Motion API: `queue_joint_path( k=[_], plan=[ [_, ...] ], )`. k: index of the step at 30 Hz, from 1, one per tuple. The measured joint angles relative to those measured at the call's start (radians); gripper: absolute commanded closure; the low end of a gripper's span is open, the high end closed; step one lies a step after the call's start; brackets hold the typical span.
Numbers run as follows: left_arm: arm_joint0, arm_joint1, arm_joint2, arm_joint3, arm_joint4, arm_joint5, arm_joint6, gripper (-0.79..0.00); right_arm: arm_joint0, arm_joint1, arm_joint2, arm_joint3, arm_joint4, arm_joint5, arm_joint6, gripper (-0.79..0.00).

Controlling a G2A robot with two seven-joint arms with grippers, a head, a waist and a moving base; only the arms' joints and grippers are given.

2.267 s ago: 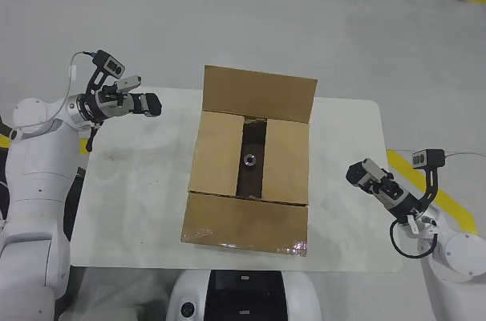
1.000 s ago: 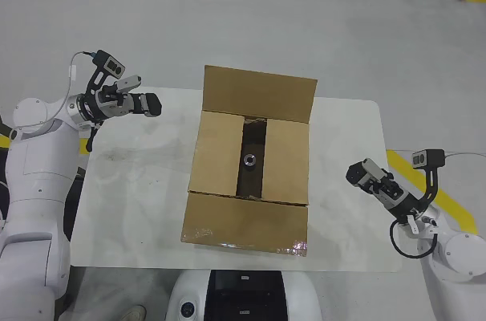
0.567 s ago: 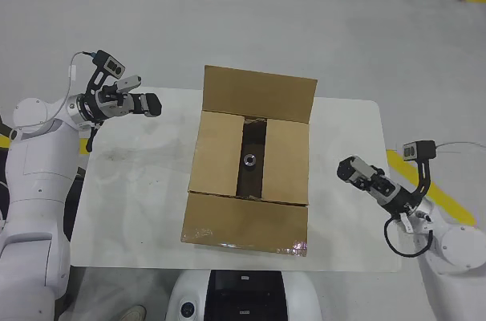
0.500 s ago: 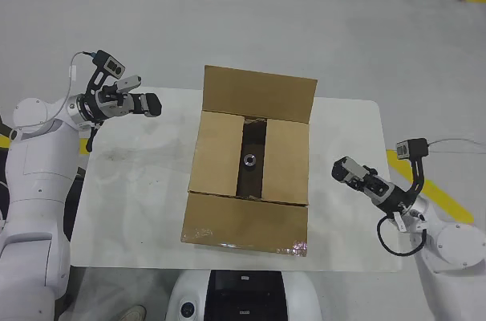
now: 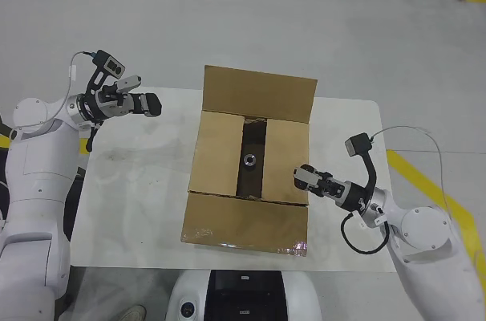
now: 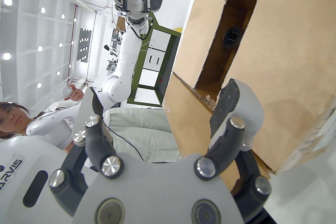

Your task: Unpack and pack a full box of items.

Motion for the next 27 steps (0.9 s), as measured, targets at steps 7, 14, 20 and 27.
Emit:
queue_joint_path(
  k=[7, 14, 20, 27],
  plan=[
    [0.000, 0.000, 0.000, 0.000, 0.000, 0.000, 0.000, -0.785, 0.000, 0.000, 0.000, 0.000, 0.000, 0.000, 0.000, -0.785],
    [0.000, 0.000, 0.000, 0.000, 0.000, 0.000, 0.000, -0.785, 0.000, 0.000, 0.000, 0.000, 0.000, 0.000, 0.000, -0.785],
    [0.009, 0.000, 0.001, -0.023, 0.007, 0.001, 0.017, -0.785, 0.043, -0.007, -0.057, 0.004, -0.007, 0.015, -0.022, -0.785],
    [0.014, 0.006, 0.023, -0.085, 0.027, 0.045, -0.001, -0.785, 0.233, -0.038, -0.253, 0.126, -0.030, 0.067, -0.042, -0.785]
  ],
)
